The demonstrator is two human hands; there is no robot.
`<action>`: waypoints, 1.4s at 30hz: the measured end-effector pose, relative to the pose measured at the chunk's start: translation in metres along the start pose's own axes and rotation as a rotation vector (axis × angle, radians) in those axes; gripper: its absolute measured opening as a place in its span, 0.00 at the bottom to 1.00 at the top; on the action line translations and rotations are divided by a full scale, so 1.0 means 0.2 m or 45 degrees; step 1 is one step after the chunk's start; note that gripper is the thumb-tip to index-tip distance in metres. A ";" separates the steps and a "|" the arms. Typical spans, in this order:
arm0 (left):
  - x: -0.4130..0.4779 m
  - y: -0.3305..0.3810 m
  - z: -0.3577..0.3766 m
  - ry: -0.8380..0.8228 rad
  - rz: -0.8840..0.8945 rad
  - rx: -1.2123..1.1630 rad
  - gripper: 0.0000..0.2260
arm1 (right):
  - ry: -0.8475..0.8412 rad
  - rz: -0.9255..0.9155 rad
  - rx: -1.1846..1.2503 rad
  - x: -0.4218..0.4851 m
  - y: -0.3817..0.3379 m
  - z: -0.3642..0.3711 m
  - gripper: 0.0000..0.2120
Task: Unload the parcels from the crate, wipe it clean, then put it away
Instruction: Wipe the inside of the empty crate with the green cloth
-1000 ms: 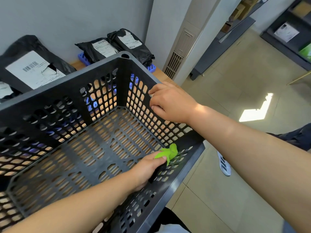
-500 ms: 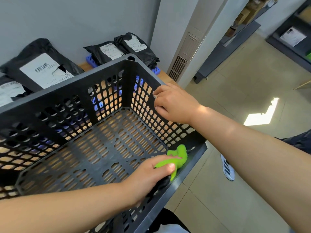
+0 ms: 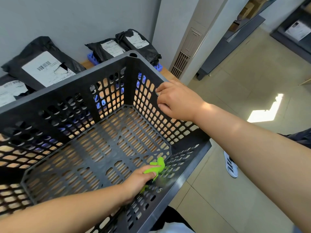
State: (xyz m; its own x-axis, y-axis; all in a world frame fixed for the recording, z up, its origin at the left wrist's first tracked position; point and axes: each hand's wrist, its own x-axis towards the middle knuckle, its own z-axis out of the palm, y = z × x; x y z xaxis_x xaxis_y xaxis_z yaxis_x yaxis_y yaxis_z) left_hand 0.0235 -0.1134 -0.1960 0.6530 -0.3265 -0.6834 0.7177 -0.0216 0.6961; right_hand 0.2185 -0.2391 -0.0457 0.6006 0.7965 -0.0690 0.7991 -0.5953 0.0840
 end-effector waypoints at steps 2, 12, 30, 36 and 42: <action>0.00 0.01 0.01 0.042 -0.031 -0.063 0.09 | 0.009 0.000 0.003 0.00 0.00 0.00 0.15; -0.28 0.21 0.06 -0.016 0.010 -0.340 0.08 | 0.012 0.000 -0.010 -0.01 -0.01 0.00 0.15; -0.44 0.16 0.02 -0.159 0.175 -0.042 0.15 | 0.040 -0.037 -0.008 -0.01 0.00 0.00 0.16; -0.27 0.03 -0.02 -0.071 -0.011 0.031 0.14 | 0.056 -0.042 0.006 -0.01 0.00 0.00 0.16; -0.25 -0.04 -0.07 0.010 -0.120 0.027 0.13 | 0.069 -0.045 0.011 -0.01 0.00 0.00 0.15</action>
State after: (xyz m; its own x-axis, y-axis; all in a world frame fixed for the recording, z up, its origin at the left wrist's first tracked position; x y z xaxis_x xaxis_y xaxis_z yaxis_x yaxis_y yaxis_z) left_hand -0.0109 -0.0841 -0.1700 0.5850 -0.3145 -0.7476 0.7707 -0.0716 0.6332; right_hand 0.2176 -0.2404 -0.0461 0.5702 0.8213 -0.0178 0.8200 -0.5677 0.0736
